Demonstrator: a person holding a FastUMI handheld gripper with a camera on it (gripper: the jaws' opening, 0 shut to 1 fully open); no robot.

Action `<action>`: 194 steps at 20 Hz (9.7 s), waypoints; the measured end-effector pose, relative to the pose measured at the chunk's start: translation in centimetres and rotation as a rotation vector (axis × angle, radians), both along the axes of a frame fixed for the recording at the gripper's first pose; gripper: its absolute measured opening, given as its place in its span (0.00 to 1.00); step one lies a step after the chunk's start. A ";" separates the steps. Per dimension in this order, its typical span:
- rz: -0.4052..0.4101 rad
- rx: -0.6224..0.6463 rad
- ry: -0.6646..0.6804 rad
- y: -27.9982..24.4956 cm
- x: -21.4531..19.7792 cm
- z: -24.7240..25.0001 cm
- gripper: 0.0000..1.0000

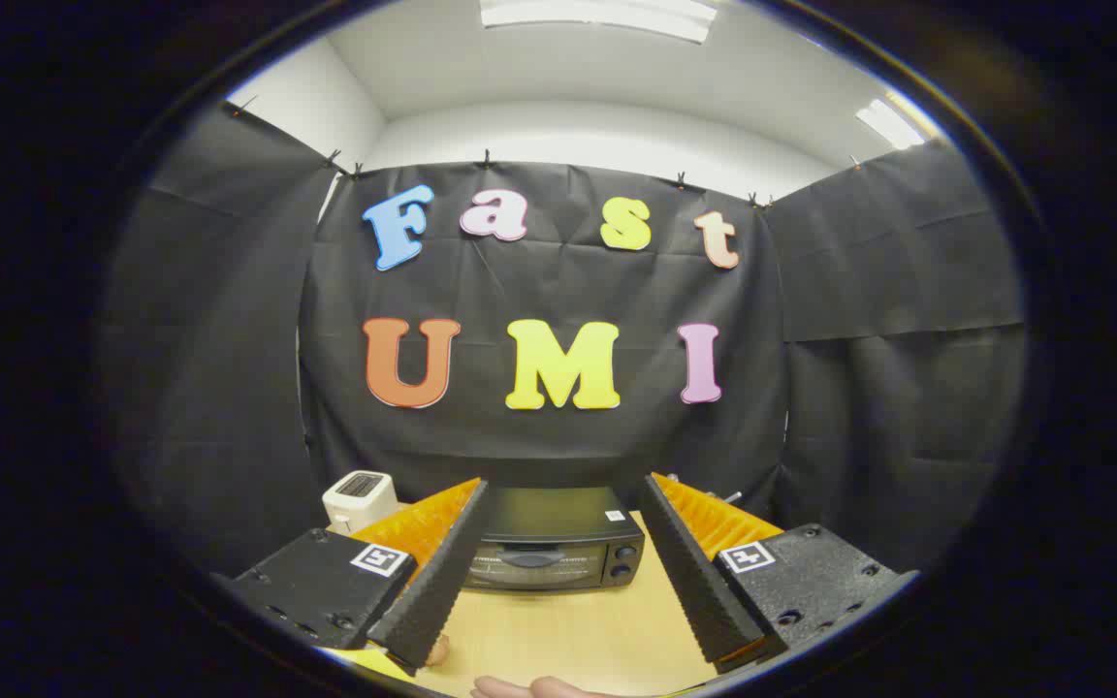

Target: Open the toaster oven, put the food inside, and close the toaster oven door.

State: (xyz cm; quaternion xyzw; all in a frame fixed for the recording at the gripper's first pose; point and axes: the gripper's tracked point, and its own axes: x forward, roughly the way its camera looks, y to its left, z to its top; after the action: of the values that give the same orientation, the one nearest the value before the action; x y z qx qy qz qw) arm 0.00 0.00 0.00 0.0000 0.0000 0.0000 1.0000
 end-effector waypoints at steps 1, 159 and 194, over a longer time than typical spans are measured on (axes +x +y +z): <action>-0.002 0.003 0.003 -0.1 -0.1 -0.2 1.00; 0.956 0.657 1.137 16.9 2.1 -26.6 0.38; 0.243 1.187 0.327 8.6 29.8 -32.0 0.39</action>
State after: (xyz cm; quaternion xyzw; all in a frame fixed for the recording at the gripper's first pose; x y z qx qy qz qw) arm 29.83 8.61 -31.97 0.5554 0.1529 0.1135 0.8095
